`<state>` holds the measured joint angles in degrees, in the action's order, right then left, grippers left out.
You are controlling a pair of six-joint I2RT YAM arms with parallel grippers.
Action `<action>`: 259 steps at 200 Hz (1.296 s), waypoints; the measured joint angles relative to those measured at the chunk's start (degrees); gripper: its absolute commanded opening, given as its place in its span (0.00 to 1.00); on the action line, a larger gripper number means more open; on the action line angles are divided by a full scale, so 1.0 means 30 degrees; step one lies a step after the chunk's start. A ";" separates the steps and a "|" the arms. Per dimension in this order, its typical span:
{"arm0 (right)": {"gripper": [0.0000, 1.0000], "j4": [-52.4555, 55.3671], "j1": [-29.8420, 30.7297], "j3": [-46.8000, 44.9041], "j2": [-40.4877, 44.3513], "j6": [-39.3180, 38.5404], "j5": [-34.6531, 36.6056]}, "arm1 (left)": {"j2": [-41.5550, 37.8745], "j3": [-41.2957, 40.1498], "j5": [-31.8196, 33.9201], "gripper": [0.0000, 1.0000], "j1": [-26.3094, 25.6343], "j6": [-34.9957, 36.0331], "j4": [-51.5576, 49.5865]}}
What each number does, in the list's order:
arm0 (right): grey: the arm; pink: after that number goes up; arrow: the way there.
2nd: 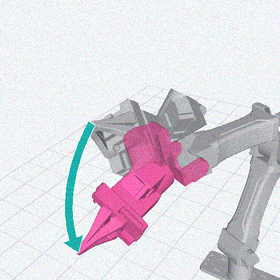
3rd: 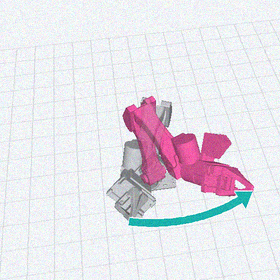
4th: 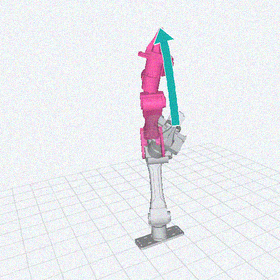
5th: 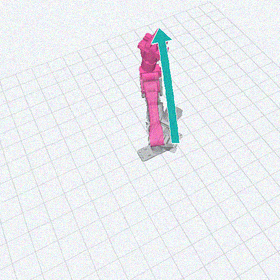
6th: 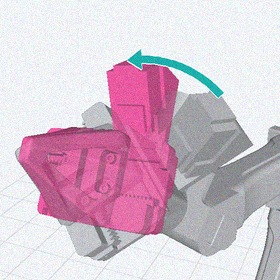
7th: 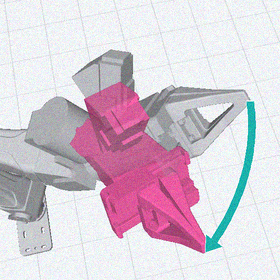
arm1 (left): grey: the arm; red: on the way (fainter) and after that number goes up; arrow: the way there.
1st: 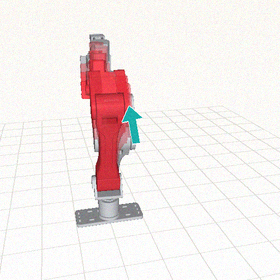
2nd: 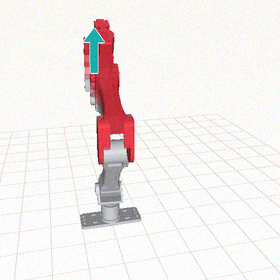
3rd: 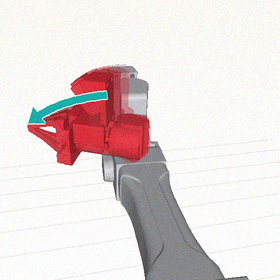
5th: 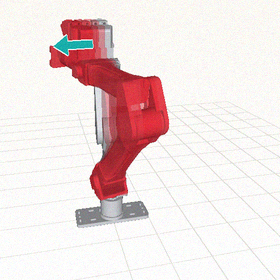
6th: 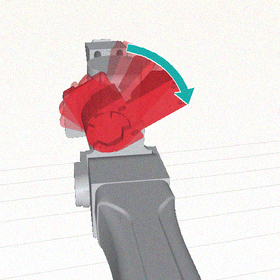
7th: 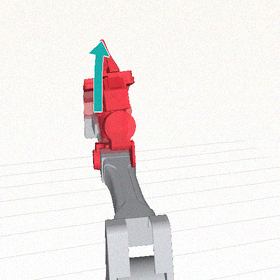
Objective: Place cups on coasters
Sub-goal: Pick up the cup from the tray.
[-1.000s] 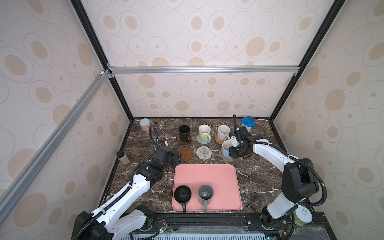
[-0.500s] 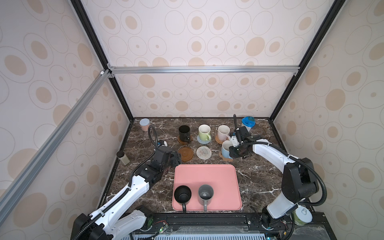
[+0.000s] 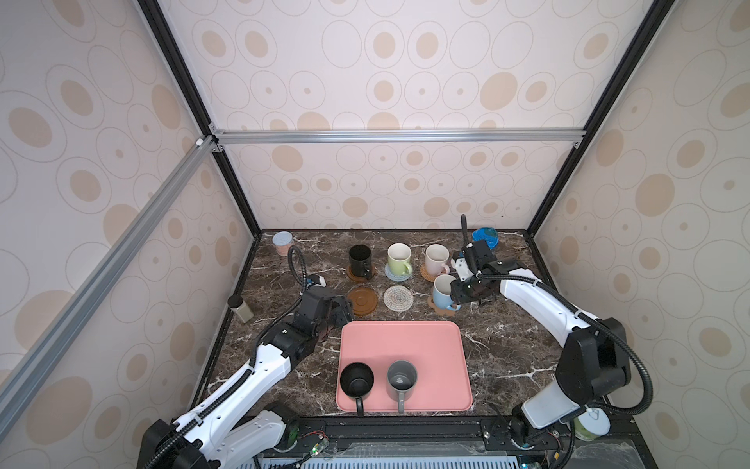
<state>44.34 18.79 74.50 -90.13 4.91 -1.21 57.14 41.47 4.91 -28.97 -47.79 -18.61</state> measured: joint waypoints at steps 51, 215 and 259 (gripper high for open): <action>0.48 0.1858 0.0000 0.1902 0.1785 0.0197 0.0495 | 0.0000 0.0000 0.0073 0.74 0.0073 0.0000 0.0000; 0.49 0.6513 0.8801 0.0962 0.6288 0.9661 0.1377 | 0.0138 0.0000 0.0474 0.74 0.0211 0.0007 0.0029; 0.51 0.7664 1.3151 0.0947 0.5938 1.3573 0.2382 | 0.0131 0.0000 0.0495 0.74 0.0233 0.0007 0.0029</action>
<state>67.33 58.24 77.34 -72.31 45.63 5.93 57.54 41.47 6.39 -28.27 -47.77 -18.52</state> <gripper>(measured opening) 0.504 0.741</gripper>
